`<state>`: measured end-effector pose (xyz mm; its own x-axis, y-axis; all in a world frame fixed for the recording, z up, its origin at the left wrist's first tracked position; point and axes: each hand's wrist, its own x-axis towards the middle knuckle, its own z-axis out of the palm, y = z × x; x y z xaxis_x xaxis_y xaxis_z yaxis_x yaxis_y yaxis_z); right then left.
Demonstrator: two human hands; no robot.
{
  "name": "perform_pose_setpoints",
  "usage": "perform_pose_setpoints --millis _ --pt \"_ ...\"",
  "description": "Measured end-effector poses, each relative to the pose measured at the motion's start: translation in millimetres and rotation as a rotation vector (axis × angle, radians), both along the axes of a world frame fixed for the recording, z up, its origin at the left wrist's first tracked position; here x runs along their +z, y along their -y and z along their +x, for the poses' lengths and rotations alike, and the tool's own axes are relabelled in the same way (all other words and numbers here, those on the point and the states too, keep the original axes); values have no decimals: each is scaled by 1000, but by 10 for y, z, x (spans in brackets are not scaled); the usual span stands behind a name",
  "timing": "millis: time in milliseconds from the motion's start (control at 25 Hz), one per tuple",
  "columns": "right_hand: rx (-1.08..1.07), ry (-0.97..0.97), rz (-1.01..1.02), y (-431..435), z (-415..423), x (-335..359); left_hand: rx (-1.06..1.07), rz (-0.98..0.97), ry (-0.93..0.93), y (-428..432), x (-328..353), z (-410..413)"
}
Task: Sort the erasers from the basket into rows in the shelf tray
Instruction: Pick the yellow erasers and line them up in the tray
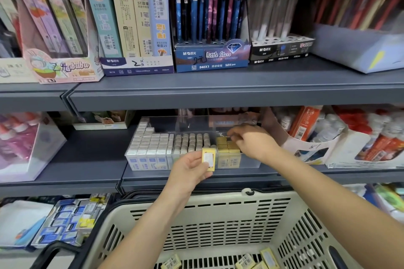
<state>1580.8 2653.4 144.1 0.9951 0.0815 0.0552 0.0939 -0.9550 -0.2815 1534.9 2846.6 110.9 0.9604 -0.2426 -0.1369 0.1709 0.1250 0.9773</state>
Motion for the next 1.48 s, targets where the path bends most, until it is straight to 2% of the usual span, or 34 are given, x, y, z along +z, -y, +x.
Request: perform_pose_setpoints --millis 40,120,160,280,400,480,680,760,840,960,1120,1360,1480 --pt "14 41 131 -45 -99 50 2 -7 -1 16 8 -6" --pt "50 2 408 -180 -327 171 8 -8 8 56 32 -31" --pt "54 -36 455 -235 -416 207 -4 0 27 83 45 -53" --pt "26 -56 390 -268 -558 241 -101 5 88 171 72 -158" --pt "79 -175 608 -166 -627 315 -43 -68 0 182 90 -172" --pt "104 -233 661 -87 -655 321 -51 -17 -11 170 96 -165" --pt "13 -257 776 37 -597 297 -89 103 66 160 109 -166" --pt "-59 -173 724 119 -471 323 -63 371 231 68 62 -129" --pt "-176 0 532 215 -289 327 -50 681 394 -84 -31 -129" --pt "-254 109 281 247 -43 242 -68 925 474 -288 -212 -251" --pt "-174 48 175 129 147 36 -89 988 588 -348 -358 -332" --pt "-129 -93 9 51 257 -193 -67 981 618 -344 -390 -325" --pt "-107 -130 -2 74 209 -102 -46 891 616 -362 -346 -360"
